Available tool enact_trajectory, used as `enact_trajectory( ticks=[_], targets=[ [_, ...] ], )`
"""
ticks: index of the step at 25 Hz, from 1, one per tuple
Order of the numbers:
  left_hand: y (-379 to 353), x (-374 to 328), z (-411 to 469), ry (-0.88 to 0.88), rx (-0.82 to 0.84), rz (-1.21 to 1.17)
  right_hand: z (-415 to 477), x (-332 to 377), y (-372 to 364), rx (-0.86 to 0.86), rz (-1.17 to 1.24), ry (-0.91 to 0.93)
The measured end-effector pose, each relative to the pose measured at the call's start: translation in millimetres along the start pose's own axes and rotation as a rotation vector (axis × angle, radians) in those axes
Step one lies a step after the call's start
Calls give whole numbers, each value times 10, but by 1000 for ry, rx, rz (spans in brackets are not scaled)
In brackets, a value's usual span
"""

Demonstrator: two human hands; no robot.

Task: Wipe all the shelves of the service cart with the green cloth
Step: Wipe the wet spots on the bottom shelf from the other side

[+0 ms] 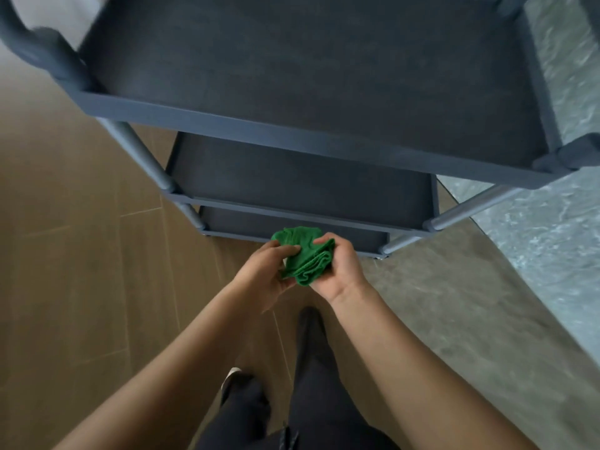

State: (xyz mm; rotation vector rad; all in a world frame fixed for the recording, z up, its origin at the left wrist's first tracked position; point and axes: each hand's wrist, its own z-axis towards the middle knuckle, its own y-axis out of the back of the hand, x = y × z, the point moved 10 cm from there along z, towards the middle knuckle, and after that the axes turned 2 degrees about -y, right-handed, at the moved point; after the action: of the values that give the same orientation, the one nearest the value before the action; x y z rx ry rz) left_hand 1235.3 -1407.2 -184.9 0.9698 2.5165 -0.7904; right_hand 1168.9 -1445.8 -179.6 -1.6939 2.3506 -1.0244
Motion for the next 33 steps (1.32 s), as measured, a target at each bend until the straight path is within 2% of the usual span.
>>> enact_trajectory(
  ticks=[4, 7, 14, 18, 26, 33],
  targets=[
    [618, -335, -604, -14, 1, 10, -307, -638, -602, 35, 2, -19],
    [1128, -723, -992, -95, -22, 30, -433, -1125, -1118, 77, -32, -78],
    [1977, -1752, -1469, -245, 17, -44, -320, -1674, -2387, 160, -264, -203],
    [2418, -2552, -1427, -330, -9, -74, -7, -1762, -3127, 215, -412, -262],
    [3195, -4428, -1175, -440, -100, -20, 857, -1728, -4859, 242, -522, -272],
    [3783, -5949, -606, -431, 1, 95, 1783, -1685, -6256, 269, -480, -178]
  ],
)
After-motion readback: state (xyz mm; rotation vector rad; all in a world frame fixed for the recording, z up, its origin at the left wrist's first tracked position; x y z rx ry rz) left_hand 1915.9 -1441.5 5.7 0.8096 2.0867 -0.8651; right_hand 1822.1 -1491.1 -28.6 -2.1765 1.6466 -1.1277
